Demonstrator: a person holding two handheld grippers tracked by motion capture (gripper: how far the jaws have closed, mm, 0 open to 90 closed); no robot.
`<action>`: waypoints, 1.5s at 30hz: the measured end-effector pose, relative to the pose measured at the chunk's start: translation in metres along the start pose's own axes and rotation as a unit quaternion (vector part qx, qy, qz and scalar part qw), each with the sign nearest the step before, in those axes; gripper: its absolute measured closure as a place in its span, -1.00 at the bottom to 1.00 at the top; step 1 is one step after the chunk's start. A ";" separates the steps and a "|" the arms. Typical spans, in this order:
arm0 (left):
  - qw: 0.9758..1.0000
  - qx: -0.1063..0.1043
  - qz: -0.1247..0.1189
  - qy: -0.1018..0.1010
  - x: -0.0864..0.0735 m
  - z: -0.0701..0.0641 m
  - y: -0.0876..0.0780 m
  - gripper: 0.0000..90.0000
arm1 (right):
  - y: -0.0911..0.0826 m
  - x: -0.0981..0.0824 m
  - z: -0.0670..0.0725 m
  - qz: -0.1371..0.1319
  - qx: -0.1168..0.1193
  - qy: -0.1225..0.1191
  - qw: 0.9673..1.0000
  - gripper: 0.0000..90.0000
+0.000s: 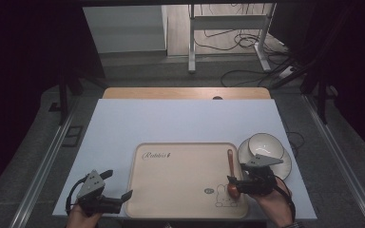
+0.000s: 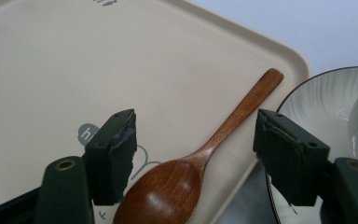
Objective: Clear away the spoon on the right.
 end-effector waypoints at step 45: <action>1.000 0.001 0.002 -0.001 0.000 0.000 0.000 -1.00 | -0.031 -0.020 -0.004 -0.051 -0.025 -0.010 0.998 -0.98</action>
Point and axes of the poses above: each handheld gripper's, and its own axes: y roughly forward along the jaws, x roughly out of its top, z roughly to its left, the point moved 10 cm from there along y, roughly forward along the jaws, and after that the axes turned 1 degree about z, right-handed, at the moved point
